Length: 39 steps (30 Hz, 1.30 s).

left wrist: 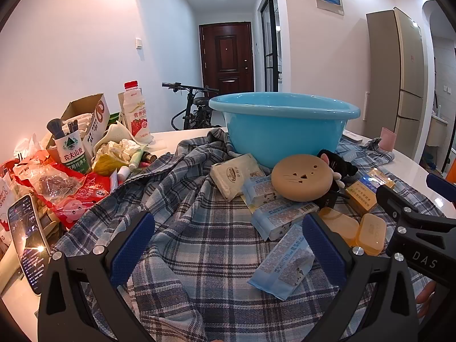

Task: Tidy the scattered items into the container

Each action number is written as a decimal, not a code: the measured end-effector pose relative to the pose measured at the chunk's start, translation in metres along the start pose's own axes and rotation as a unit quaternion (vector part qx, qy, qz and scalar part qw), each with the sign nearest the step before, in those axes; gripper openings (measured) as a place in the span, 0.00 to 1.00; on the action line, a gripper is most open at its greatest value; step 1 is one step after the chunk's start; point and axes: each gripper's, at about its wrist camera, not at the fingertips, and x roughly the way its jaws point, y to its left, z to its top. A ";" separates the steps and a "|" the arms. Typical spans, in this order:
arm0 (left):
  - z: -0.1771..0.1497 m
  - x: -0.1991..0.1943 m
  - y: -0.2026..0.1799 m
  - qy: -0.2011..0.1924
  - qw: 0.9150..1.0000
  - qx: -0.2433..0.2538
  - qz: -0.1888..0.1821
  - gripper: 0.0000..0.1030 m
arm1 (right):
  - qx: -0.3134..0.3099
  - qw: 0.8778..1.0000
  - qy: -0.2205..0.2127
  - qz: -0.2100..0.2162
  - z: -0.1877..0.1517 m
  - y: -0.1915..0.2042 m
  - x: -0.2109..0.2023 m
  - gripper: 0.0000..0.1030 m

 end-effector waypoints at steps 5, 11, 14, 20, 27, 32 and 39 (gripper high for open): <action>0.000 0.000 -0.001 0.000 1.000 0.001 -0.001 1.00 | -0.001 1.000 0.001 -0.001 0.000 0.001 0.000 1.00; 0.001 0.000 -0.001 -0.002 1.000 0.002 -0.001 1.00 | -0.001 1.000 0.001 -0.001 0.001 0.000 0.000 1.00; 0.001 0.000 -0.002 -0.002 1.000 0.002 -0.001 1.00 | -0.001 1.000 0.002 -0.001 0.000 0.000 0.000 1.00; 0.001 0.000 -0.002 -0.002 1.000 0.003 -0.001 1.00 | -0.001 1.000 0.002 -0.001 0.000 0.001 0.000 1.00; 0.001 0.000 -0.002 -0.002 1.000 0.004 -0.001 1.00 | -0.001 1.000 0.002 -0.001 0.000 0.000 0.000 1.00; 0.000 0.000 -0.002 -0.002 1.000 0.005 -0.001 1.00 | -0.001 1.000 0.001 -0.001 0.000 0.001 0.000 1.00; 0.000 0.000 -0.002 -0.002 1.000 0.005 -0.002 1.00 | -0.001 1.000 0.002 -0.001 0.000 0.001 0.000 1.00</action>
